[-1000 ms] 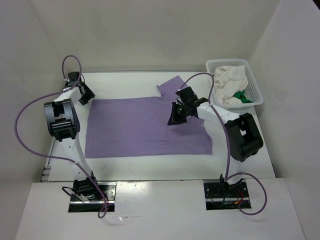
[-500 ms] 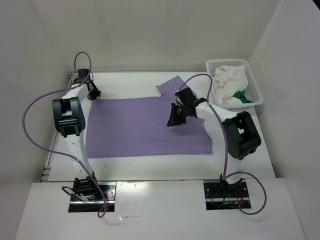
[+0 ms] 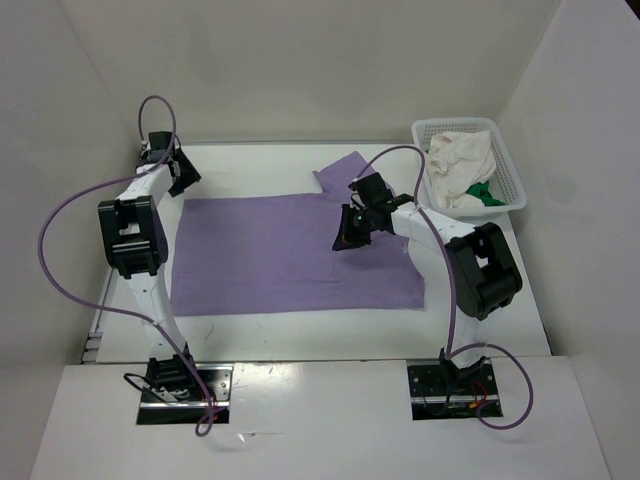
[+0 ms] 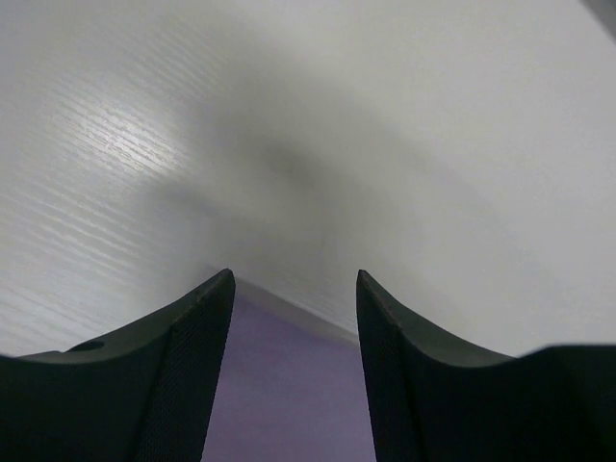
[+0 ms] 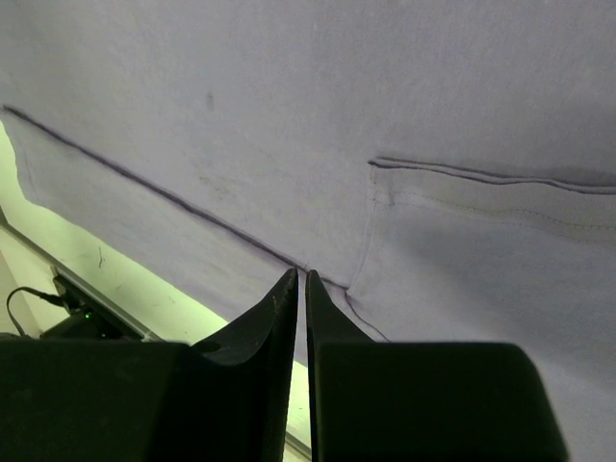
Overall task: Fold and stack the t-shirts
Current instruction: Grap the side of the flattened tshirt furthest away from the robot with both arms
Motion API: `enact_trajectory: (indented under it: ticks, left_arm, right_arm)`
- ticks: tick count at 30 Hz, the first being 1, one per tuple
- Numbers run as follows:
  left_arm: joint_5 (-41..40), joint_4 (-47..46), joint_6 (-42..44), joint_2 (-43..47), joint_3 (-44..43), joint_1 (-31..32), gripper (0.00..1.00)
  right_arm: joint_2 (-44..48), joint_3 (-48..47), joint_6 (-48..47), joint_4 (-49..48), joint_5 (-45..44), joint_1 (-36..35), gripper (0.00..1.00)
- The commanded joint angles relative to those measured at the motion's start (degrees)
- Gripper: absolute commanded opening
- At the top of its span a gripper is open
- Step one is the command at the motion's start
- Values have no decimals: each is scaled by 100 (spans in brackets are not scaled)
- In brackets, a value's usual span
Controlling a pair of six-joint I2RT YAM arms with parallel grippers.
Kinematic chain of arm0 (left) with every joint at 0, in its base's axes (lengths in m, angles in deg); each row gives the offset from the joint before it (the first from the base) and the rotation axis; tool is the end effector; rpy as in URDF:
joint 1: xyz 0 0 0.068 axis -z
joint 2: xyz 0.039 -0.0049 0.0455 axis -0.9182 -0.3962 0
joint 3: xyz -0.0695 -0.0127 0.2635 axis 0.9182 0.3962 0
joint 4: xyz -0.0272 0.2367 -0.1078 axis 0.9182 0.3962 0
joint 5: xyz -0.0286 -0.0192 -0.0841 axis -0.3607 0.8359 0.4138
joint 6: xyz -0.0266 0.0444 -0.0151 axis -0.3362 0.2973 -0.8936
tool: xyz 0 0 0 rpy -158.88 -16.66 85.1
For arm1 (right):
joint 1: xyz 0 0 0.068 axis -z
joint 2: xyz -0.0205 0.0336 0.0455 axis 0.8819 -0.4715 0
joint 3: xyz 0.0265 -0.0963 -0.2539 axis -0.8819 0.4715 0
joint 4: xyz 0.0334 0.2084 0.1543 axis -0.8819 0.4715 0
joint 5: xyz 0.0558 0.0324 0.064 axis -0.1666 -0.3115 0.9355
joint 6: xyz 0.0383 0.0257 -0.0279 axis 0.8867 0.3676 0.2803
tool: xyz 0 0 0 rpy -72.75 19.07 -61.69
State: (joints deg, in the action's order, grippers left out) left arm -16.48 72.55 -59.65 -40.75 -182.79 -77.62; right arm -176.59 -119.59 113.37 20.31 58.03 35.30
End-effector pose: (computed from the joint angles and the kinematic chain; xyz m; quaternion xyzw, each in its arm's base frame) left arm 0.4938 0.0990 0.1909 -0.3560 0.8514 -0.0269 0.3842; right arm 0.3291 0.1786 0.1984 -0.0203 0.9437 0.2847 0.1671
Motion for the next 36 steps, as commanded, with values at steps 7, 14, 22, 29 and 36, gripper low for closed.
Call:
enact_trajectory:
  ticks: [7, 14, 22, 29, 36]
  left_arm:
    - [-383, -120, 128, 338, 6, -143, 52]
    - [-393, -253, 199, 242, 430, -143, 50]
    - [-103, -262, 252, 75, 429, -143, 47]
    - [-286, -191, 252, 22, 367, -143, 44]
    - [-279, -191, 252, -31, 367, -143, 37]
  right_arm:
    - [4, -154, -80, -125, 205, 29, 13]
    - [-110, -268, -80, -125, 205, 29, 14]
    - [-172, -321, -80, -125, 205, 29, 14]
    - [-277, -514, -80, -125, 153, 29, 14]
    - [-532, -979, -194, -19, 153, 186, 17]
